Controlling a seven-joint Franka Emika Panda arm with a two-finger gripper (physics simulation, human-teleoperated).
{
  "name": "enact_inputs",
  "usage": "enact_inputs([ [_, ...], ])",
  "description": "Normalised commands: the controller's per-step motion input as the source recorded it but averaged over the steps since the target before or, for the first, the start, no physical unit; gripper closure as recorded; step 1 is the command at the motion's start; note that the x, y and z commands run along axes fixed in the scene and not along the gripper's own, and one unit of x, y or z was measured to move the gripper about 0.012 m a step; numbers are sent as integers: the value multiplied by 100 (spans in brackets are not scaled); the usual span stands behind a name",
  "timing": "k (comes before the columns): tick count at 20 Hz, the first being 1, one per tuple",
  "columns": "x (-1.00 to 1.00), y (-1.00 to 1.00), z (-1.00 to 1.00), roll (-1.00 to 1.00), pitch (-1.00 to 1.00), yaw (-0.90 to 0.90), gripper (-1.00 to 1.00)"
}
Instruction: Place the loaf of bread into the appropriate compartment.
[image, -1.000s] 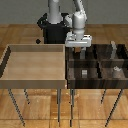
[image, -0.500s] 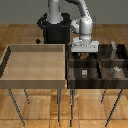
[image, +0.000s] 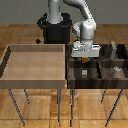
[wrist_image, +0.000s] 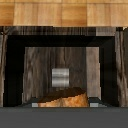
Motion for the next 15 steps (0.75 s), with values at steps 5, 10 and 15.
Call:
enact_inputs([
  [5,0,0,0,0,0,0,-100],
  [10,0,0,0,0,0,0,-100],
  [15,0,0,0,0,0,0,-100],
])
